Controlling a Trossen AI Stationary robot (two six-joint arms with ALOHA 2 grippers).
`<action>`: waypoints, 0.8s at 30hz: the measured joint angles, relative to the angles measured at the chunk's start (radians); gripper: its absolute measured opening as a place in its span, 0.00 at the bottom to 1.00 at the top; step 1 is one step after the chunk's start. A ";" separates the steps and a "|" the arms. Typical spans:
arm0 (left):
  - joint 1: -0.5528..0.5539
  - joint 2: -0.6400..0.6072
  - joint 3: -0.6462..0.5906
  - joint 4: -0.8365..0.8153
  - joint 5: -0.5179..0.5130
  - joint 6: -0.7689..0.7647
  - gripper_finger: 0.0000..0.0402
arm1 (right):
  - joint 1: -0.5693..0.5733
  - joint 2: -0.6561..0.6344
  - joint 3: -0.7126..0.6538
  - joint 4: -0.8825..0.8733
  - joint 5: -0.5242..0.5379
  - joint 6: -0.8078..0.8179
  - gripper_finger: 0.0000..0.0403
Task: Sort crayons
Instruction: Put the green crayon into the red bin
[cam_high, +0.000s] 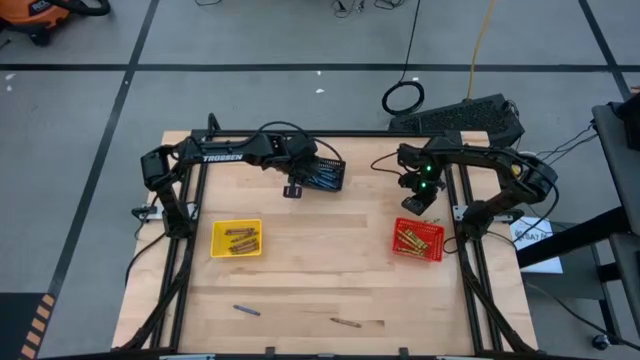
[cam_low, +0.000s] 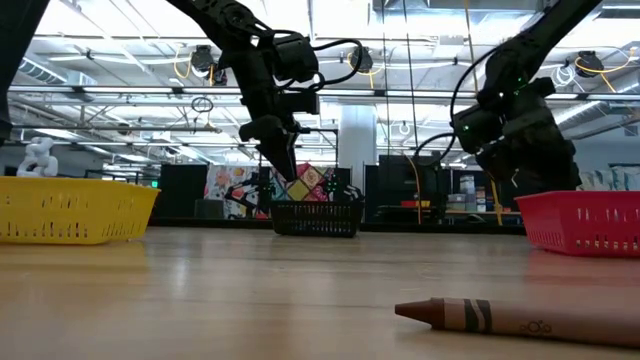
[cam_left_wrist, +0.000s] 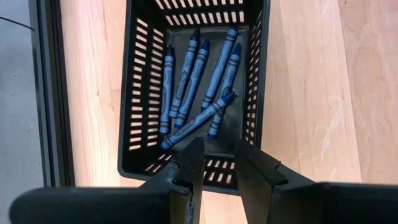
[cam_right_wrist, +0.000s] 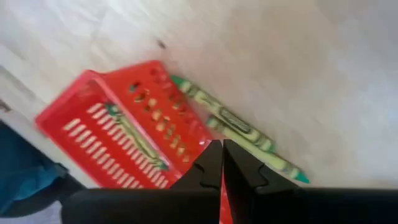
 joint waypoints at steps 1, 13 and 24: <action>0.000 0.000 0.000 0.000 0.000 0.000 0.21 | 0.006 0.000 0.000 0.002 -0.002 0.001 0.00; 0.000 0.000 0.000 0.000 0.000 0.001 0.21 | 0.087 0.000 0.000 0.009 -0.056 0.009 0.00; 0.000 0.000 0.000 0.000 0.000 0.001 0.21 | 0.155 0.000 0.000 0.007 -0.014 0.032 0.00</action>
